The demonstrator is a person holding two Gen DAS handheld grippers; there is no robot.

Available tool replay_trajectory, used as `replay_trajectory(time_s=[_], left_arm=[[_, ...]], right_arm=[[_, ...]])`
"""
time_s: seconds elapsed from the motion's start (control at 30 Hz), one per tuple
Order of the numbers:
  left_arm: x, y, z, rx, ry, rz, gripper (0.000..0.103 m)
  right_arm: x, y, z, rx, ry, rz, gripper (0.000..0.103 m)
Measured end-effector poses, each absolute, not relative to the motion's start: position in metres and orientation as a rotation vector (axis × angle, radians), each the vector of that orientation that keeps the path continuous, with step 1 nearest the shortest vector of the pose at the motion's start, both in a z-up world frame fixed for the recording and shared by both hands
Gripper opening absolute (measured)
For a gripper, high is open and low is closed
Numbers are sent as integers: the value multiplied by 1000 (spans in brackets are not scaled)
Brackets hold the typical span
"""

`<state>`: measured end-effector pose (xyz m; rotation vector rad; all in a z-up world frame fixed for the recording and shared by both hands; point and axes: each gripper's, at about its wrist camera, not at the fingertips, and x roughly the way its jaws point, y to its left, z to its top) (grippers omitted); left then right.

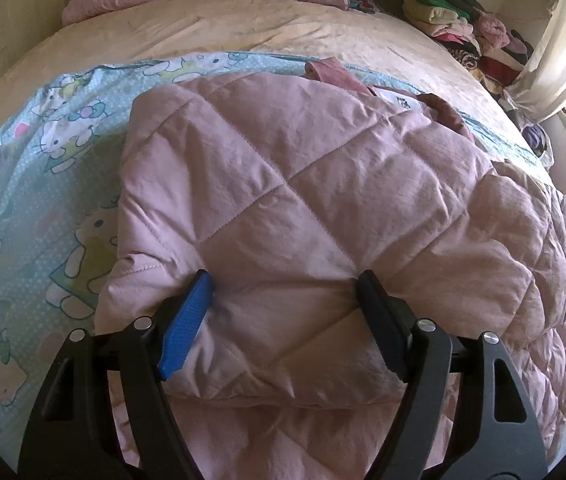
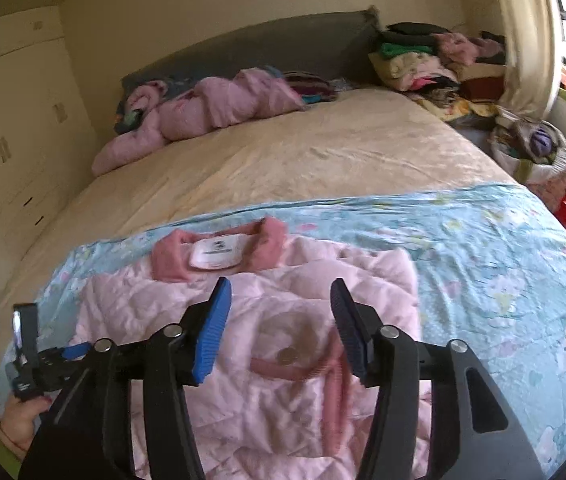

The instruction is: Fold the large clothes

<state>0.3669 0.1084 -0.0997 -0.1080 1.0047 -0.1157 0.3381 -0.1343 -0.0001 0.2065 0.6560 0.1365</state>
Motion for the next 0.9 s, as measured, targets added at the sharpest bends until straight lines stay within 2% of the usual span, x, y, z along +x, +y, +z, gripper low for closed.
replay_trajectory(time_s=[0.23,0.47,0.67,0.9], left_arm=[[366,110,-101,-115,999,-127,68],[367,112,-102,-118,994,-139,68],[368,111,-104,-111,994,-139,68],[367,111,-102,-106,993,-133,68]], right_arm=[[359,-78,-33,163,786,241,61],[382,-51,-99,131,984,207,65],[385,-50,-123,147,998,182,65],[384,-52,-119,167,986,190,68]])
